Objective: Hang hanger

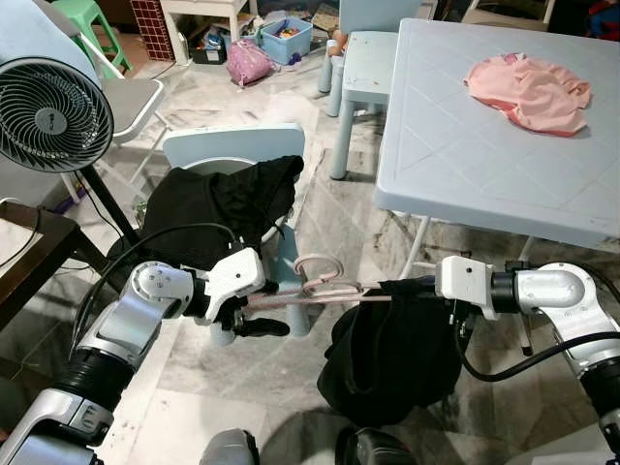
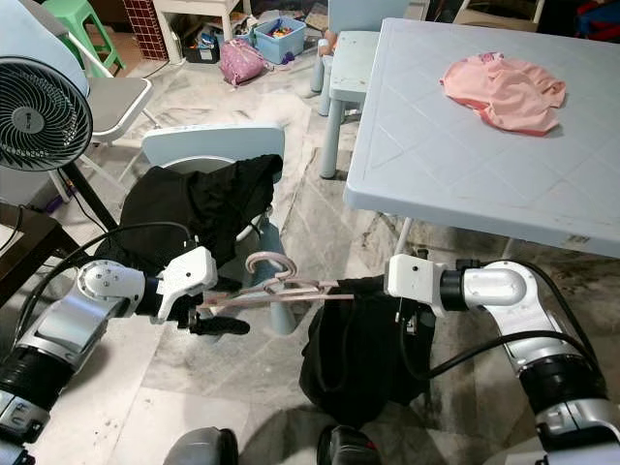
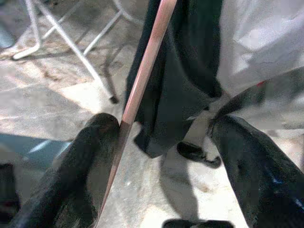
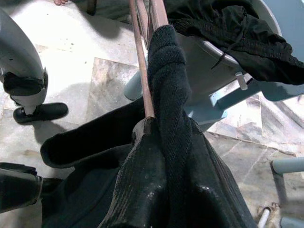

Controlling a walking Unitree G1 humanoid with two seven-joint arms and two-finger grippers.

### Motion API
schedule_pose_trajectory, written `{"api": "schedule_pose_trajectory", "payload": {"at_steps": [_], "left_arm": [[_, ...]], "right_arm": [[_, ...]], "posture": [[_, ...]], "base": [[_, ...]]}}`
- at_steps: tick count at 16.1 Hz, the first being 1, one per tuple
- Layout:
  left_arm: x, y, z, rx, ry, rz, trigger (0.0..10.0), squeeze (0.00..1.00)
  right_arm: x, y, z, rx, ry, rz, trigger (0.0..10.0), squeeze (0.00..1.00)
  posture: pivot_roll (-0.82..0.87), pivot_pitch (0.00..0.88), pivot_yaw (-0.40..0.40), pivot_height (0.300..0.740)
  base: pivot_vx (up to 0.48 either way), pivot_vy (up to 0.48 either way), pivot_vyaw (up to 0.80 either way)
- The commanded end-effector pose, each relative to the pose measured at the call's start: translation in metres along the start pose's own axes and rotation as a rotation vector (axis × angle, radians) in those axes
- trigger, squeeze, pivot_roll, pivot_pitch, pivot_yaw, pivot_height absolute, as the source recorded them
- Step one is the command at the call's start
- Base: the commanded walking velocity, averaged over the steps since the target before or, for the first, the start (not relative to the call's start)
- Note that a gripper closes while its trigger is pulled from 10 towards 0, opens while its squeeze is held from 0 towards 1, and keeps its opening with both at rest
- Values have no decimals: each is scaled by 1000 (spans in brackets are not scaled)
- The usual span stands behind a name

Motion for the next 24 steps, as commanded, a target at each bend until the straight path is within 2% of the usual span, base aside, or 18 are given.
{"api": "schedule_pose_trajectory", "payload": {"at_steps": [1, 2, 3, 5, 10, 14, 24], "left_arm": [[1, 0, -11, 42, -6, 20, 10000, 0], [3, -2, -13, 29, 15, 45, 3922, 0], [2, -3, -17, 38, 8, 49, 196, 0], [-1, -3, -25, 64, -16, 48, 0, 0], [-2, -7, -27, 56, -43, 35, 0, 0], [-3, -8, -35, 93, -145, 22, 0, 0], [12, -11, -32, 37, -196, 170, 0, 0]], "right_arm": [[-12, 5, 10, -26, 33, -34, 10000, 0], [-12, 4, 11, -28, 34, -31, 10000, 0], [-12, 4, 11, -29, 34, -28, 10000, 0], [-10, 6, 11, -32, 15, -6, 10000, 0], [-3, 8, 10, -31, -3, 27, 10000, 0], [2, 13, 9, -24, -28, 78, 10000, 0], [5, 12, 11, -30, -34, 91, 10000, 0]], "posture": [[-56, 86, -22, 740], [-56, 86, -22, 740], [-58, 87, -25, 740], [-58, 87, -25, 740], [-65, 93, -27, 740], [-68, 96, -28, 740], [-67, 98, -28, 740]], "base": [[0, 0, 0], [0, 0, 0], [0, 0, 0], [0, 0, 0], [0, 0, 0], [0, 0, 0], [0, 0, 0]]}}
Point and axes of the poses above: a point about 5 cm out from each wrist's last joint towards the gripper, its own y axis pointing back from the gripper into the wrist, its own z axis along the axis of the wrist's last joint, x = y × z, the point moved 4 cm from there along -y, pointing out of the wrist towards the gripper, and after that the axes turned 8 degrees about -y, right-handed, at the moved point
